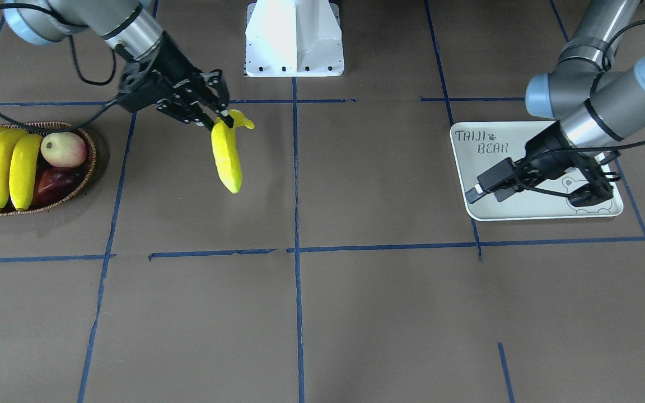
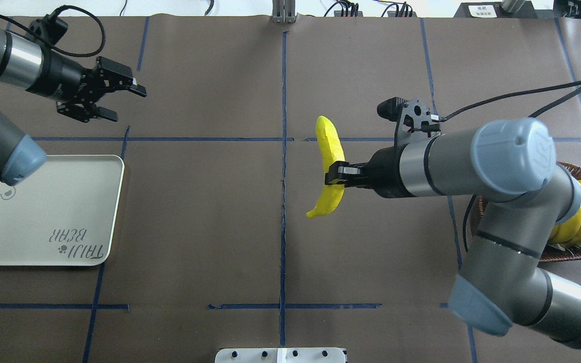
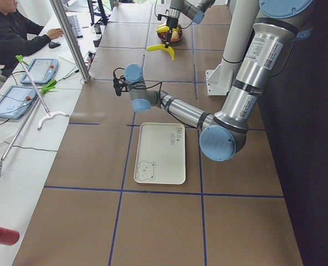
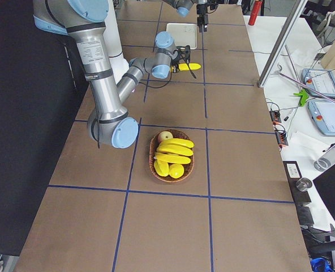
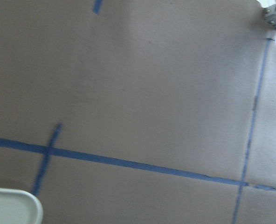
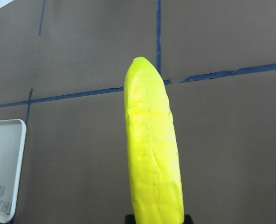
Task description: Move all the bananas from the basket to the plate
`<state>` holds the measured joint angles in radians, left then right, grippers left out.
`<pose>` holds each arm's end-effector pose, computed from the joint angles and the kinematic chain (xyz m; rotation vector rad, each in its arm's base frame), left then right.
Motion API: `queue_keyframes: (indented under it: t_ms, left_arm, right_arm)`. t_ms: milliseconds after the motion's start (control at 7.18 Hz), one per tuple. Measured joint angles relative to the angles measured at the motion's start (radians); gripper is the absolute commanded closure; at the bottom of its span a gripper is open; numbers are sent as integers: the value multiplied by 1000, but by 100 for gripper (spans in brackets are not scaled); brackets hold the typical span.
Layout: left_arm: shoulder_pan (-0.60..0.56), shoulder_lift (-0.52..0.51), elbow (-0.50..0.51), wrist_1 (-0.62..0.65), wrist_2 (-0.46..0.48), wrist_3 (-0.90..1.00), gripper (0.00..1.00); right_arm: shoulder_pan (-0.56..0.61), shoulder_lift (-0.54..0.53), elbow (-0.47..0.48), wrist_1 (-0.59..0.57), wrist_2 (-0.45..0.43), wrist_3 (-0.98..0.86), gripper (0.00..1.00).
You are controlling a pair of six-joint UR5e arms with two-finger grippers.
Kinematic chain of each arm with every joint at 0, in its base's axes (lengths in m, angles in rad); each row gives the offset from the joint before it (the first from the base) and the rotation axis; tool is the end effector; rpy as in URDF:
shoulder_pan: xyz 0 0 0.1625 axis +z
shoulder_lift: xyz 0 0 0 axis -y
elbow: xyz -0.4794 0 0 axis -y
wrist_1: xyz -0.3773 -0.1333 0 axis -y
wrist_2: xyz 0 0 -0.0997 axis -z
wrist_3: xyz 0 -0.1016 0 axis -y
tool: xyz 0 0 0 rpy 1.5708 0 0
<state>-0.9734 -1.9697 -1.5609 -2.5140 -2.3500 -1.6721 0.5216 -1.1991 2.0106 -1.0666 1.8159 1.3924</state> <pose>0.3027 -0.5550 0.3814 -0.0640 1.4106 -0.3737 -0.4265 -0.3704 0.2639 0.2527 -1.3003 0.1303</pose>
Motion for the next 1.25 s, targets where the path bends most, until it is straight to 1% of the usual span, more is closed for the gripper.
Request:
queue_keyframes:
  t_ms: [139,418,696,975,1253]
  left_arm:
    - [55,-44,-5,-65,48,-141,1]
    - [137,-130,-9,-105,82,-280,1]
    - [220,-207,-2,-107,109,-315,1]
    - [308,-235,5,-108,206,-317,3]
    - [346,-254,15,-108,243,-315,5]
  right_arm:
    - [-50,25,0,1,-61,21,99]
    - [-83,43,-1,2,-95,30,99]
    - [-92,52,-1,2,-99,30,99]
    - [-94,57,0,2,-99,31,99]
    - [-94,58,0,2,-99,31,99]
